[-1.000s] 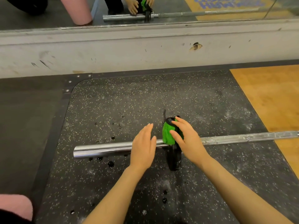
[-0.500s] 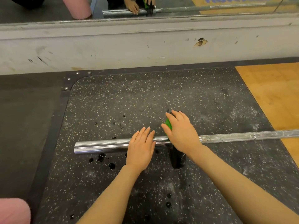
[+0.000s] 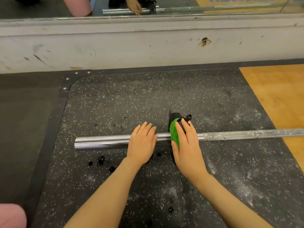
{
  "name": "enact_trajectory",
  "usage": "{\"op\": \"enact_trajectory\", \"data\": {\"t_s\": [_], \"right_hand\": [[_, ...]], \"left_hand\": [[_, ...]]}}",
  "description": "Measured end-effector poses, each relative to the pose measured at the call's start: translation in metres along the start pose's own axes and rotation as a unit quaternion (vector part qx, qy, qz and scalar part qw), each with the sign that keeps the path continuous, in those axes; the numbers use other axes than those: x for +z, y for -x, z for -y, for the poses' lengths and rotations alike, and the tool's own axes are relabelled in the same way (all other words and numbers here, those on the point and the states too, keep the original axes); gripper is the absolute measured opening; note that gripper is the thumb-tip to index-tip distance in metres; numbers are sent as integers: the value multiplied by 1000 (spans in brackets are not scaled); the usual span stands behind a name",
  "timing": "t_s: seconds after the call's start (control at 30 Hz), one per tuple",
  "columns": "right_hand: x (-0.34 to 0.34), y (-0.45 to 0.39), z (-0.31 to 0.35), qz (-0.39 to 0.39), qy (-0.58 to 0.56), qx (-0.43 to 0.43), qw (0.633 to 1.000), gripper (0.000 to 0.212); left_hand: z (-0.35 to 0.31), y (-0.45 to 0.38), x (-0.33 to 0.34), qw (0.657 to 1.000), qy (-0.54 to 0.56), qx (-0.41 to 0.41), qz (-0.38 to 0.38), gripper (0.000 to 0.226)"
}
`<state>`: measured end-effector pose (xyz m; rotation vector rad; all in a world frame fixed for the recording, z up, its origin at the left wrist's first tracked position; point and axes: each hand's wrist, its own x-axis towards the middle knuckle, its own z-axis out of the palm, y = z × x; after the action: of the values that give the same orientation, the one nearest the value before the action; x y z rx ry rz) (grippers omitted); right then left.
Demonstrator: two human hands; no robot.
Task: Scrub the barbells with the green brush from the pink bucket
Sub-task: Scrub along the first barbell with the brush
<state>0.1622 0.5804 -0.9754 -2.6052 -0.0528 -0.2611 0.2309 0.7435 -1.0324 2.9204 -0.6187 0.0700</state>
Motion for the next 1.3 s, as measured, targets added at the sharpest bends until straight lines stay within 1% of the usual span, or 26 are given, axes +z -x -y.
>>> {"op": "enact_trajectory", "data": {"t_s": [0.07, 0.13, 0.2, 0.3, 0.4, 0.47, 0.67, 0.73, 0.83, 1.03, 1.1, 1.17, 1.3], "right_hand": [[-3, -5, -1, 4, -18, 4, 1000, 53], [-5, -21, -1, 12, -4, 9, 1000, 55], [-4, -39, 0, 25, 16, 18, 999, 53], [-1, -58, 2, 45, 17, 38, 998, 49], [0, -61, 2, 28, 30, 20, 999, 45], [3, -54, 0, 17, 34, 16, 999, 46], [16, -11, -5, -25, -7, 8, 1000, 49], [18, -8, -7, -26, -12, 3, 1000, 49], [16, -26, -10, -20, -19, 0, 1000, 49], [2, -92, -10, 34, -36, 43, 998, 46], [2, -102, -11, 38, -38, 46, 997, 46], [6, -104, -12, 27, -33, 42, 998, 46], [18, -83, -13, -32, -26, 22, 999, 47]], "left_hand": [[1, -2, 0, 1000, 5, -1, -3, 50], [2, -5, 0, 1000, 9, -1, -5, 50], [4, -8, 0, 1000, 5, 2, -4, 51], [5, -15, -1, 1000, 2, 2, -2, 52], [9, -22, -1, 1000, 6, 2, 3, 53], [11, -27, -2, 1000, 6, 4, 8, 54], [16, -39, -1, 1000, 11, 6, 20, 58], [17, -42, -1, 1000, 13, 12, 18, 53], [19, -48, -3, 1000, 14, 17, 16, 49], [25, -69, -4, 999, 4, 13, 31, 46], [27, -76, -4, 999, 0, 12, 33, 46], [30, -82, -4, 999, -3, 13, 34, 47], [31, -87, -3, 999, 5, 14, 35, 47]]}}
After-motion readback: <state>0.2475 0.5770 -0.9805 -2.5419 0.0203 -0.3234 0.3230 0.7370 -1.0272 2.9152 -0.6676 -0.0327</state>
